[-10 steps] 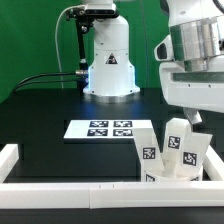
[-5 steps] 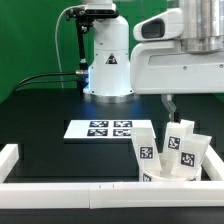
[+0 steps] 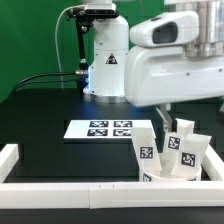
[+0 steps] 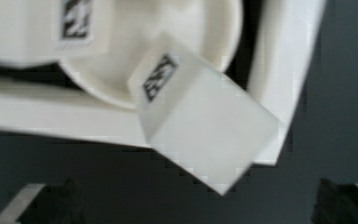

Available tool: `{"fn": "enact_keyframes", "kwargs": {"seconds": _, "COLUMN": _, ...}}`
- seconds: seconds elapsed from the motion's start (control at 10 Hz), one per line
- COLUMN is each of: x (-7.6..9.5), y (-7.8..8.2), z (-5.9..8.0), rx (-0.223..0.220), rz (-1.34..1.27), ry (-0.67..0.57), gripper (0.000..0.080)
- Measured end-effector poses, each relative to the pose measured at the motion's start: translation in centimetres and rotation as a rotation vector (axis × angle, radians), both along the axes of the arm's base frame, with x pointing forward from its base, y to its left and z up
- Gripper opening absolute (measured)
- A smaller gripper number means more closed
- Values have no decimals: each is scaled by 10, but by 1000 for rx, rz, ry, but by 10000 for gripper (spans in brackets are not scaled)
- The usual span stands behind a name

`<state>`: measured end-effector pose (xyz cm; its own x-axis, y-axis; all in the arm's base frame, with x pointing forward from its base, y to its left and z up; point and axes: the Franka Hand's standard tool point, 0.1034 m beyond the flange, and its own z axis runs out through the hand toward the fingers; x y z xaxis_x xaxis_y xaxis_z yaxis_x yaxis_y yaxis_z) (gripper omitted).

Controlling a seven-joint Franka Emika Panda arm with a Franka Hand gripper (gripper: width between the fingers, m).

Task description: Assemble stool

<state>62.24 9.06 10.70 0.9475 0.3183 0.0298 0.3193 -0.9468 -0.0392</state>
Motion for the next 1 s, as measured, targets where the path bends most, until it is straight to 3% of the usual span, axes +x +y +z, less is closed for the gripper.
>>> {"fn": "enact_keyframes", "kwargs": {"seconds": 0.1, "x": 0, "y": 1, "z": -6, "rx": 1, "rz": 180, "ry": 39, "gripper": 649}}
{"fn": "enact_keyframes", "kwargs": {"seconds": 0.2, "x": 3, "y": 7, "z": -6, "rx": 2, "rz": 198, "ry": 17, "gripper": 649}}
{"fn": "enact_keyframes", "kwargs": {"seconds": 0.4, "x": -3, "y": -6, "z": -3, "rx": -14, "rz": 257, "ry": -14, "gripper": 649}}
{"fn": "enact_keyframes", "kwargs": {"seconds": 0.6, "x": -3, "y": -9, "z": -5, "rx": -37, "rz": 359, "ry": -13, "gripper": 649}}
{"fn": "enact_keyframes", "kwargs": {"seconds": 0.8, "x": -20, "y": 7, "z": -20, "rx": -45, "rz": 424, "ry": 18, "gripper": 649}}
{"fn": "enact_keyframes", "kwargs": {"seconds": 1.0, "x": -24, "y": 2, "z": -30, "rx": -48, "rz": 405, "ry": 35, "gripper": 649}}
